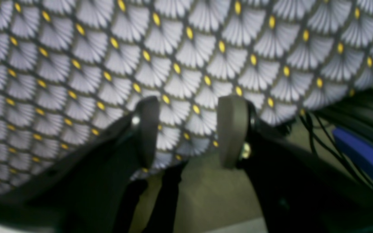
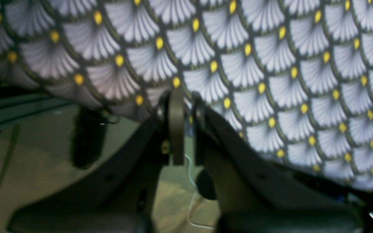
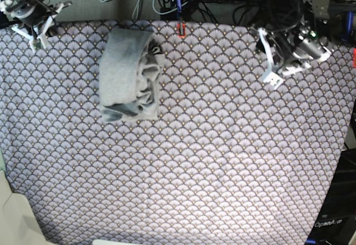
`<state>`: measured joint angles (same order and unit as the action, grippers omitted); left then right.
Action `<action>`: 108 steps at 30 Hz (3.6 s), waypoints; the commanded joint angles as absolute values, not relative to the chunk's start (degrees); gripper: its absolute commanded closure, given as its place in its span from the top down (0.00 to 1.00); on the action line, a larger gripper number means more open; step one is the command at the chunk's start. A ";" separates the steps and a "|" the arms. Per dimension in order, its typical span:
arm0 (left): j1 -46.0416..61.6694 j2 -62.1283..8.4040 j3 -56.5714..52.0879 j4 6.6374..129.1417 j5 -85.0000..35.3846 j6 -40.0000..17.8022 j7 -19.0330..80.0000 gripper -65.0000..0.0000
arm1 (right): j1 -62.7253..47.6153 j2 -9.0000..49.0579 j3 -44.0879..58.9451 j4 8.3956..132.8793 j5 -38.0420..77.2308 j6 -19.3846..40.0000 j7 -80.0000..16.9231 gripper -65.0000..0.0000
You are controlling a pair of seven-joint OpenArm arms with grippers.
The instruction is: Fold the T-shirt properly
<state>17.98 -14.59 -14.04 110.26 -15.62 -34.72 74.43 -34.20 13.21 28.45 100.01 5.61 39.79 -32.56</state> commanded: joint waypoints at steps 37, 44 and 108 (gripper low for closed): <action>39.78 -12.00 -9.19 107.12 -6.55 -34.42 58.33 0.44 | -36.97 -0.31 59.82 75.30 -15.96 40.00 3.82 0.04; 38.73 -7.34 -8.84 88.75 0.66 -34.77 46.29 0.44 | -33.36 1.71 60.09 59.38 -21.58 40.00 12.18 0.04; 3.03 -2.51 -17.19 0.00 11.65 -7.34 -10.15 0.00 | -7.25 12.00 67.56 2.68 -72.22 15.16 20.97 0.04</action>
<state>2.98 -2.07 -17.15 -0.05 11.42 -7.51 -9.54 -6.70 10.81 67.46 2.35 -72.23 15.16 20.67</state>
